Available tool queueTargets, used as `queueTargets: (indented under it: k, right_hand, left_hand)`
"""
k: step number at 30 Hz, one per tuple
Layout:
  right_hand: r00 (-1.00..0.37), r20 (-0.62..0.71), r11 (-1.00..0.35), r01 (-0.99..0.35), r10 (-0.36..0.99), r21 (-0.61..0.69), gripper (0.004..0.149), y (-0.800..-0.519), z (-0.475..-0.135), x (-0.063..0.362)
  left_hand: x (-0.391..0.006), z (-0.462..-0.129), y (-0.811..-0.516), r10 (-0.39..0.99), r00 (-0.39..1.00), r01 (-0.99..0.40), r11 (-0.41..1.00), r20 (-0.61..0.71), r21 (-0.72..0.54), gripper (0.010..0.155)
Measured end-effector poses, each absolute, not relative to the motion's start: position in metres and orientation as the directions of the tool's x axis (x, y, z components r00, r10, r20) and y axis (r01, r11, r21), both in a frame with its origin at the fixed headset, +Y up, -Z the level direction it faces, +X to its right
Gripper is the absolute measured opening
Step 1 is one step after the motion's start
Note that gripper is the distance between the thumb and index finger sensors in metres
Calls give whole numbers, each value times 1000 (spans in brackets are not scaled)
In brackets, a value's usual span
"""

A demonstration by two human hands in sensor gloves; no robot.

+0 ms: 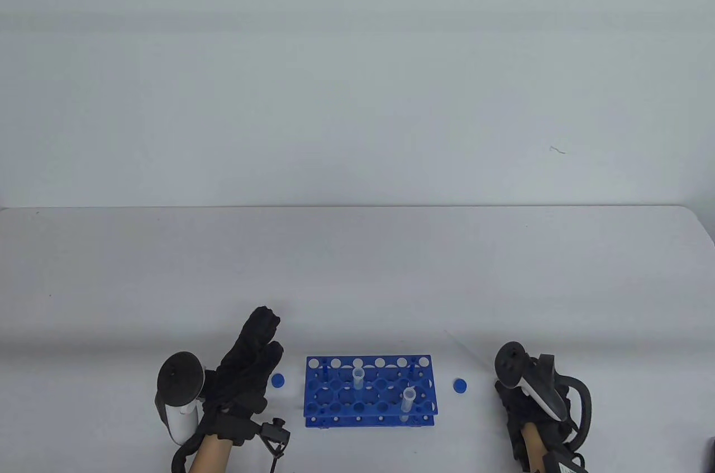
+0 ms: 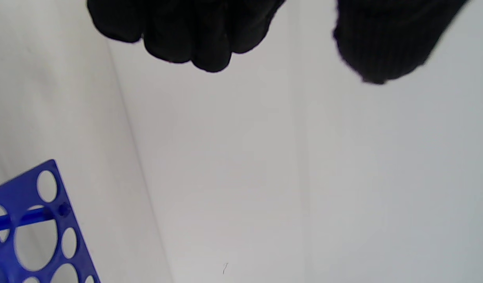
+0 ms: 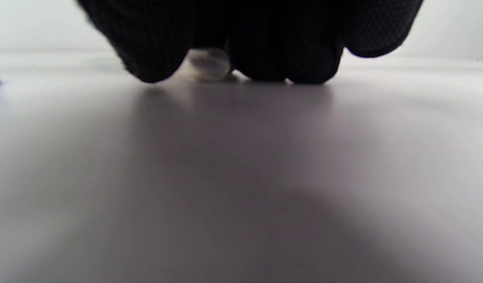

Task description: Press a plastic transfer pipette bulb to move liquid between test tubes

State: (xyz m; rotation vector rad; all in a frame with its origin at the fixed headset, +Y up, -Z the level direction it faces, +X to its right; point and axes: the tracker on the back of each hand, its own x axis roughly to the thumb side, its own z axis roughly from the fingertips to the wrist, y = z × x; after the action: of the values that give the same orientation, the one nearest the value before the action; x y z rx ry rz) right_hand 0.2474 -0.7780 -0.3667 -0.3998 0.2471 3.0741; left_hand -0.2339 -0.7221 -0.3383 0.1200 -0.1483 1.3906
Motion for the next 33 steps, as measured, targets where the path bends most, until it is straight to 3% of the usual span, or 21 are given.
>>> queueTargets:
  k: [11,17,23,26,33]
  right_hand:
    - [-964,-264,-994,-27,-3,109,35,-774,-365,244]
    - [-965,-255,-998,-69,70,-10,34,-759,-361,253]
    - [-945,-108,-933,-281,310,-224,35,-686,-348,252]
    - [-915,36,-860,-390,402,-328,39,-641,-332,240]
    - [-944,244,-862,-307,222,-403,44,-549,-309,187]
  left_hand:
    - [-234,-338,-722,969,169,-985,172,179,-5,93]
    - [-233,-338,-721,970,162,-986,166,182,-9,93]
    - [-234,-338,-721,968,171,-985,175,182,-8,93]
    - [-233,-337,-721,969,166,-985,170,181,-8,92]
    - [-233,-338,-721,968,173,-984,178,183,-12,92]
